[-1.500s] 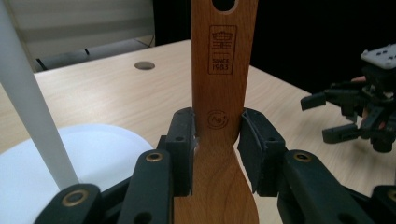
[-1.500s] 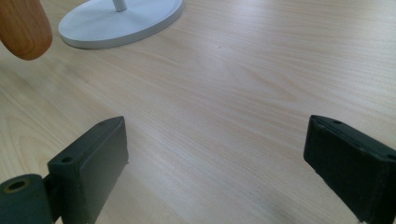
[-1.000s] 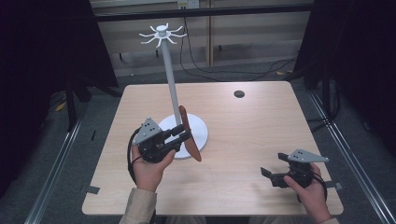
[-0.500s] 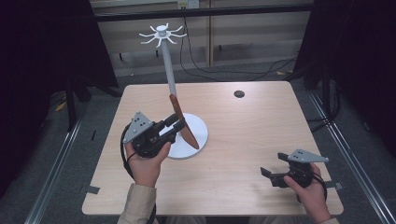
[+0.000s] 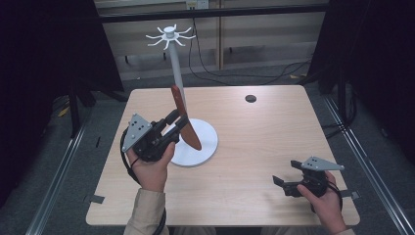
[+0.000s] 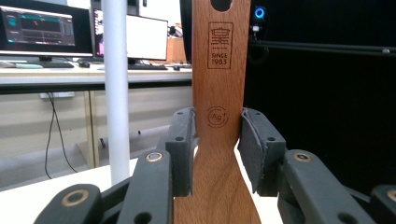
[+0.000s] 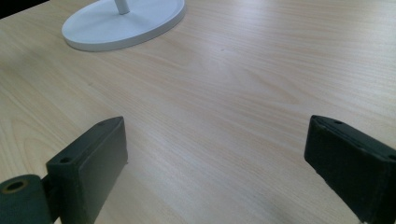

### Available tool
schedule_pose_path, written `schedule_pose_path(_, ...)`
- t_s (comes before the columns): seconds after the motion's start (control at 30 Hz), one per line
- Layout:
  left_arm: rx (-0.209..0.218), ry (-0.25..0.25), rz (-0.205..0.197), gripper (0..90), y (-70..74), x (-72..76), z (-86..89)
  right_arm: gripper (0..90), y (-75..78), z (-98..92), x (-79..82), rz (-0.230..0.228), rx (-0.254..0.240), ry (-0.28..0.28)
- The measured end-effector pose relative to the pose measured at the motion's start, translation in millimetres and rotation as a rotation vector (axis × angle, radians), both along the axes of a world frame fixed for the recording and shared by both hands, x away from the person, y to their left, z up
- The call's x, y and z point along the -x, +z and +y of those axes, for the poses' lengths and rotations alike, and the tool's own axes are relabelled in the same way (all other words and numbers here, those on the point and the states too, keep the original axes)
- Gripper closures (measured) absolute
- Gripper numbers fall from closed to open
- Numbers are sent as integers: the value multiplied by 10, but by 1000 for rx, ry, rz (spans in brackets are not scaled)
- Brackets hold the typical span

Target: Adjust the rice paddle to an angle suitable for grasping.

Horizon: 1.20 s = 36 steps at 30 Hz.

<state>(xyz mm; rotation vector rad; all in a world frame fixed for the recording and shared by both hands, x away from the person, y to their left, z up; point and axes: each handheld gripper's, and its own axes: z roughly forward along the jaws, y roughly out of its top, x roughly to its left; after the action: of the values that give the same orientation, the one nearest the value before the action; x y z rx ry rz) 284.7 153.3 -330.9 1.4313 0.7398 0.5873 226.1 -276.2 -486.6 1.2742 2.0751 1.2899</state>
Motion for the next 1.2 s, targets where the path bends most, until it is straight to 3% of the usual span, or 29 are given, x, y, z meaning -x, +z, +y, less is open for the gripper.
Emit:
schedule_pose_path(0.37, 7, 41, -45, 663, 140, -11, 8, 56, 5, 4, 3, 0, -4, 1)
schedule_pose_path(0.57, 39, 65, -66, 664, 221, -24, -17, 56, 9, -2, 4, 0, -7, -2)
schedule_pose_path(0.6, 18, 72, -73, 664, 250, -32, -6, 56, 11, -4, 5, -2, -8, -2)
schedule_pose_path(0.63, 36, 78, -75, 663, 263, -38, -18, 56, 12, -5, 6, -2, -7, -2)
schedule_pose_path(0.67, 19, 88, -80, 664, 278, -40, -7, 56, 12, -4, 6, -1, -8, -2)
schedule_pose_path(0.77, 31, 103, -87, 664, 307, -48, -25, 56, 14, -5, 7, -3, -8, -2)
schedule_pose_path(0.83, 12, 122, -96, 663, 345, -59, -26, 56, 14, -4, 6, -3, -11, -2)
schedule_pose_path(0.97, 16, 151, -109, 663, 390, -84, -39, 56, 17, -5, 7, -6, -13, -3)
schedule_pose_path(1.0, -11, 159, -111, 664, 405, -88, -27, 55, 20, -6, 9, -5, -17, -4)
schedule_pose_path(1.03, 13, 168, -117, 664, 417, -96, -45, 55, 23, -9, 11, -5, -22, -3)
schedule_pose_path(1.1, -15, 185, -123, 663, 447, -109, -39, 55, 23, -13, 11, -5, -25, -5)
schedule_pose_path(1.2, -11, 202, -126, 663, 488, -137, -53, 55, 25, -11, 6, -6, -31, -8)
